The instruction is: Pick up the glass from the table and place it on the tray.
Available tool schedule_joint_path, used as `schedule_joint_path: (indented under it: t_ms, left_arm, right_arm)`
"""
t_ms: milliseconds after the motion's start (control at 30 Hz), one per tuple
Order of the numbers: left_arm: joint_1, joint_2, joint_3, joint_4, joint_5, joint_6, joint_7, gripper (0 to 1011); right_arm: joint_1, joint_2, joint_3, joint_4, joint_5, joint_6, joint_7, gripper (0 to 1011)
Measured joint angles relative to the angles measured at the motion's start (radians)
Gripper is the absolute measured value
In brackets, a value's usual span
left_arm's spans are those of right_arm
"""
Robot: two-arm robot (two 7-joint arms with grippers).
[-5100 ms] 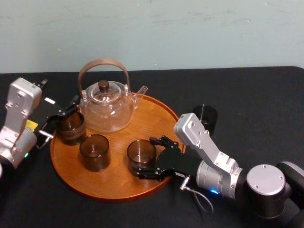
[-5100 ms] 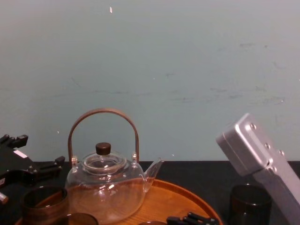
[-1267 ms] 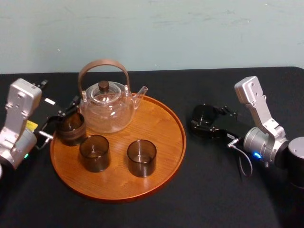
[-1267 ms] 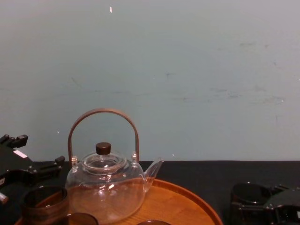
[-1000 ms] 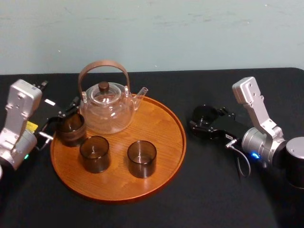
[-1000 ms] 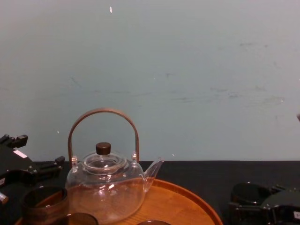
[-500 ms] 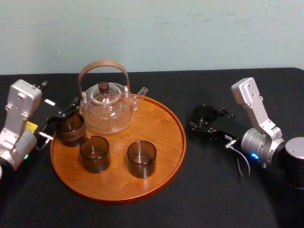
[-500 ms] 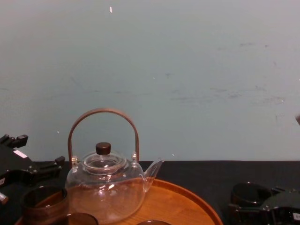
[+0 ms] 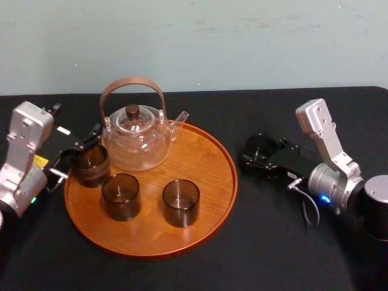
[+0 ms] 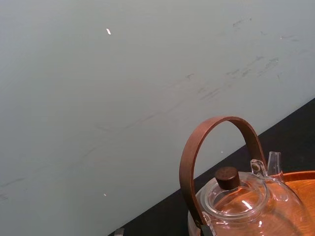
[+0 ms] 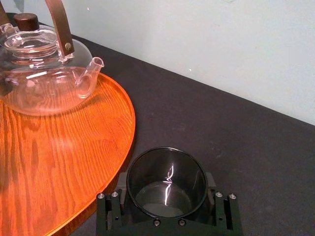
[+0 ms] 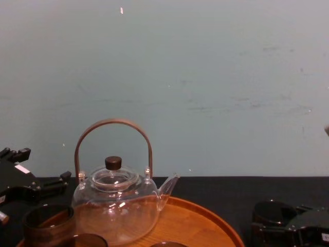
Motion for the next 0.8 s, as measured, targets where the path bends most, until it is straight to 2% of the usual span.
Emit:
schedule_joint_path:
  t_ms: [800]
  left_arm:
    - [0.0,0.0,0.0,0.0,0.0,0.0,0.0,1001]
  right_arm:
    - [0.0,0.0,0.0,0.0,0.001,0.0,0.0,905]
